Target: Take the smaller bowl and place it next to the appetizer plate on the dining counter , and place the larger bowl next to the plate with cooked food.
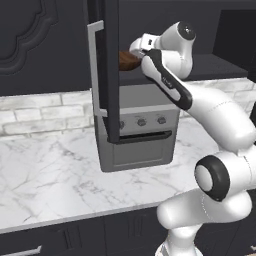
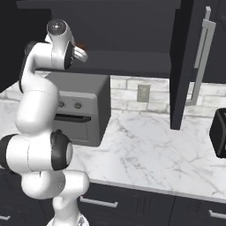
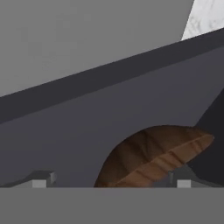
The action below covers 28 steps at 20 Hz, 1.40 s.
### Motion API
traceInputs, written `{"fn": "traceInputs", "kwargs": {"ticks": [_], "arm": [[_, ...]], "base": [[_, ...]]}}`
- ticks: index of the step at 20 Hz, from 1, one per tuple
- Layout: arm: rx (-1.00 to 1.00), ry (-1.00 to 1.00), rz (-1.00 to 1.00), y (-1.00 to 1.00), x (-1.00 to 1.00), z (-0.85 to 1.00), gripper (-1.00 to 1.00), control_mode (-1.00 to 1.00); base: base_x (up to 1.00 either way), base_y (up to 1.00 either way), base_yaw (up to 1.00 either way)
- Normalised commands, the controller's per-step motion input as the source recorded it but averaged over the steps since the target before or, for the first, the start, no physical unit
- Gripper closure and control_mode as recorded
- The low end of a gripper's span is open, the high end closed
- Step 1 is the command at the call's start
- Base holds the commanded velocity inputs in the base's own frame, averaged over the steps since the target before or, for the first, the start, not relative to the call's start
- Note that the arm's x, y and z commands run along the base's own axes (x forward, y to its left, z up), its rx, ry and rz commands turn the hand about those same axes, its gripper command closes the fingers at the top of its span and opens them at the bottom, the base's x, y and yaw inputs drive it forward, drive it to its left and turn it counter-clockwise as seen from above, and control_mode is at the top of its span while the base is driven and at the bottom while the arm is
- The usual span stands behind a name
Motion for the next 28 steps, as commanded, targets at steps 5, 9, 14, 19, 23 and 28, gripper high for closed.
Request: {"fn": "traceInputs", "kwargs": {"ticks": [5, 9, 14, 19, 23, 28], "arm": [[0.00, 0.00, -0.01, 0.03, 0.54, -0.13, -1.00, -1.00], [0.00, 0.00, -0.03, 0.08, 0.54, 0.00, -1.00, -1.00], [0.00, 0.01, -0.04, 0.09, 0.42, -0.01, -1.00, -1.00], [0.00, 0.06, -0.11, 0.05, 0.04, -0.11, 1.00, -1.00], [0.00, 0.08, -0.08, 0.00, 0.00, -0.22, 1.00, -1.00], [0.00, 0.02, -0.03, 0.00, 0.00, -0.05, 1.00, -1.00]], "base": [[0.00, 0.00, 0.00], [0.00, 0.00, 0.00], [0.00, 0.00, 0.00], [0.00, 0.00, 0.00], [0.00, 0.00, 0.00], [0.00, 0.00, 0.00]]}}
